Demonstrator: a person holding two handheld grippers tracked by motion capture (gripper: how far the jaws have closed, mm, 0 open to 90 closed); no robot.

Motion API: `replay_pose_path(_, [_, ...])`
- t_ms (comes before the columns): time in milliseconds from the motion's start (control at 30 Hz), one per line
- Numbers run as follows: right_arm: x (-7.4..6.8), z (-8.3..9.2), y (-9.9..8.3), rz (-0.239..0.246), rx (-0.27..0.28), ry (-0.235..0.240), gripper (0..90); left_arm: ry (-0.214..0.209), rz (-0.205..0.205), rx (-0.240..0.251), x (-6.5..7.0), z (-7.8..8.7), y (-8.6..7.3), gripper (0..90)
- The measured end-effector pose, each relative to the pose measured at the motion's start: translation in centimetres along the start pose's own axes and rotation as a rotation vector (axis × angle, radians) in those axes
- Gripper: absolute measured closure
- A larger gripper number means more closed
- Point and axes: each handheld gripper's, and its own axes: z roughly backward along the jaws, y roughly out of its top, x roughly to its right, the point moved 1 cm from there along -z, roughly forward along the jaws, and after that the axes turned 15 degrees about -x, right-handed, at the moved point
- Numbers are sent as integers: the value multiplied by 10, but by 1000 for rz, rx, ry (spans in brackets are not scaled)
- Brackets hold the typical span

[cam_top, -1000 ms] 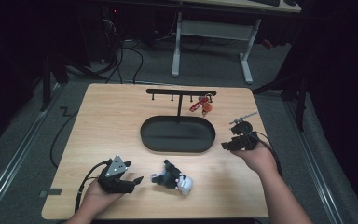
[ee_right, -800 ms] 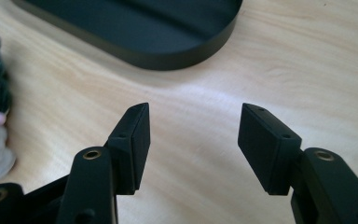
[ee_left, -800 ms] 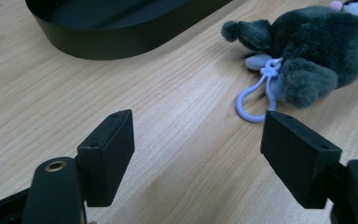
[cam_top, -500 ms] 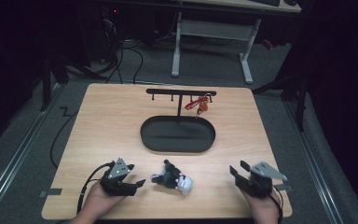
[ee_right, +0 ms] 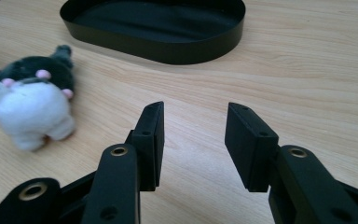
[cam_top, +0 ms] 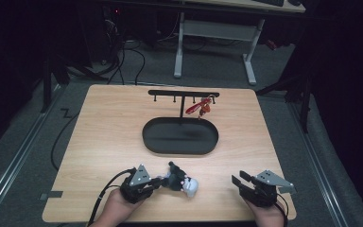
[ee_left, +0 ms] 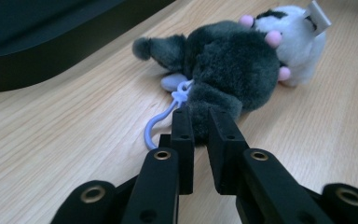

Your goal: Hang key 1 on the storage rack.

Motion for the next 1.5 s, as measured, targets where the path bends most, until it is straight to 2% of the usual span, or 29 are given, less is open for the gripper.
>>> replay_pose_path(100, [-1,0,1,-3,10,8,581,4,-15,9,6,-5,10,828])
replay_pose_path(200, [0,0,2,-10,9,13,581,-5,-41,21,16,-13,28,832])
replay_pose_path(400, [8,0,-1,-34,20,1,578,-53,-100,16,41,-41,68,833])
replay_pose_path(467, [13,3,-3,-55,26,2,579,-72,-115,8,51,-52,80,832])
replay_pose_path(567, [21,8,-6,-83,37,14,592,-82,-131,9,59,-63,90,832])
replay_pose_path(733, [29,14,-10,-98,56,14,618,-89,-145,3,68,-72,100,831])
replay_pose_path(833, [30,16,-11,-115,66,32,632,-50,-150,5,71,-74,103,825])
replay_pose_path(1133, [28,14,-10,-101,57,48,640,-6,-122,-11,61,-77,107,785])
replay_pose_path(1300, [27,13,-10,-102,57,48,638,15,-79,-17,52,-80,110,632])
replay_pose_path(1367, [27,13,-10,-102,56,48,638,8,-65,-20,49,-79,109,546])
replay_pose_path(1400, [28,13,-10,-104,55,49,638,-10,-63,-36,47,-78,108,492])
replay_pose_path(1467, [28,13,-11,-106,56,50,638,11,-69,-22,43,-71,100,426])
replay_pose_path(1500, [28,13,-11,-104,55,52,638,8,-54,-11,39,-67,96,408])
